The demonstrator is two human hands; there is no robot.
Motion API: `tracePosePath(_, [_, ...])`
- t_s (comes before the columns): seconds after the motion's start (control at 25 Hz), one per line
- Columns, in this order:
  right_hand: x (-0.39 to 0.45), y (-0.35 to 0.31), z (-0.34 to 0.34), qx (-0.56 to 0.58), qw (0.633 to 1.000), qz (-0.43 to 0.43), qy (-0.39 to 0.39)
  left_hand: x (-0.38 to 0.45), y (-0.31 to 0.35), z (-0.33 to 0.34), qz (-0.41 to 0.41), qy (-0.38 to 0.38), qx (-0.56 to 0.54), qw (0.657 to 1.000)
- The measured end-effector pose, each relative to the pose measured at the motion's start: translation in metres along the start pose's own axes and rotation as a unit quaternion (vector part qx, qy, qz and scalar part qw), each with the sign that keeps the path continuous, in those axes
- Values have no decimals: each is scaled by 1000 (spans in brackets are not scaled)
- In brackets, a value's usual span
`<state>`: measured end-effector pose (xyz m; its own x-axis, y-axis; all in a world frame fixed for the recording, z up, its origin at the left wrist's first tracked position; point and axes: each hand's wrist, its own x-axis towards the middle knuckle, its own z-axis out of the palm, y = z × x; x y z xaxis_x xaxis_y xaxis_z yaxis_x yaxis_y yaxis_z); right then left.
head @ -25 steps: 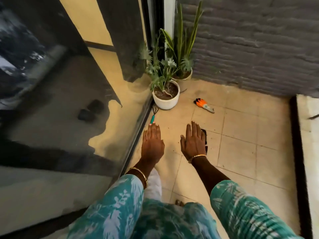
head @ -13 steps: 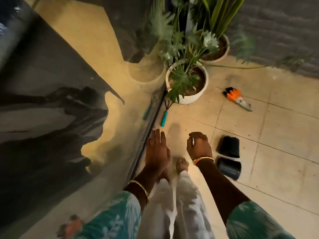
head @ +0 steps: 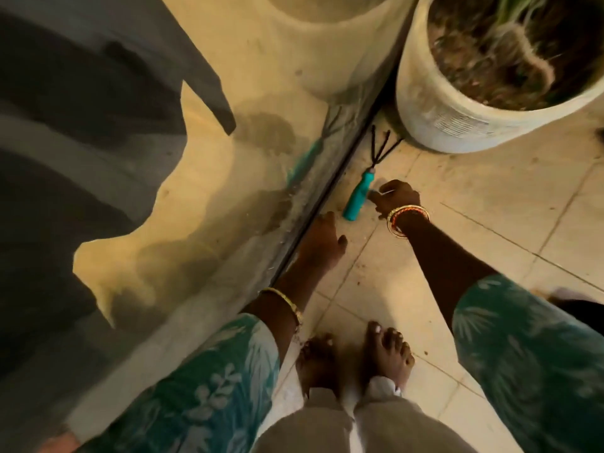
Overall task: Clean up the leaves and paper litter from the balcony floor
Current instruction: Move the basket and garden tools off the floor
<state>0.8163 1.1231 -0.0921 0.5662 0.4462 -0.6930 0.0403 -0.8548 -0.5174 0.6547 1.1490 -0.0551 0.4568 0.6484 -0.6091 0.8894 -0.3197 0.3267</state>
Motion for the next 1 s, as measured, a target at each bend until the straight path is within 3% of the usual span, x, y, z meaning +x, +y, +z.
tracePosePath(0.24, [48,-12,34,-63,997,12,49,57,4,33,-16,17,-125,992])
tracePosePath(0.48, [29,-11,19,23,996,65,51,52,18,31,-54,42,-216,974])
tracePosePath(0.6, [-12,-9,-5,120,986,114,-3,5,31,10,-74,55,-262,961])
tracePosePath(0.76, [-107,-19,-49,307,931,187,-60,-87,48,-34,-93,53,-328,938])
tracePosePath(0.92, [-215,-30,-105,431,867,248,2,-175,65,-90,-99,40,-376,920])
tracePosePath(1.0, [-279,-40,-135,479,838,260,23,-219,77,-119,-86,19,-362,928])
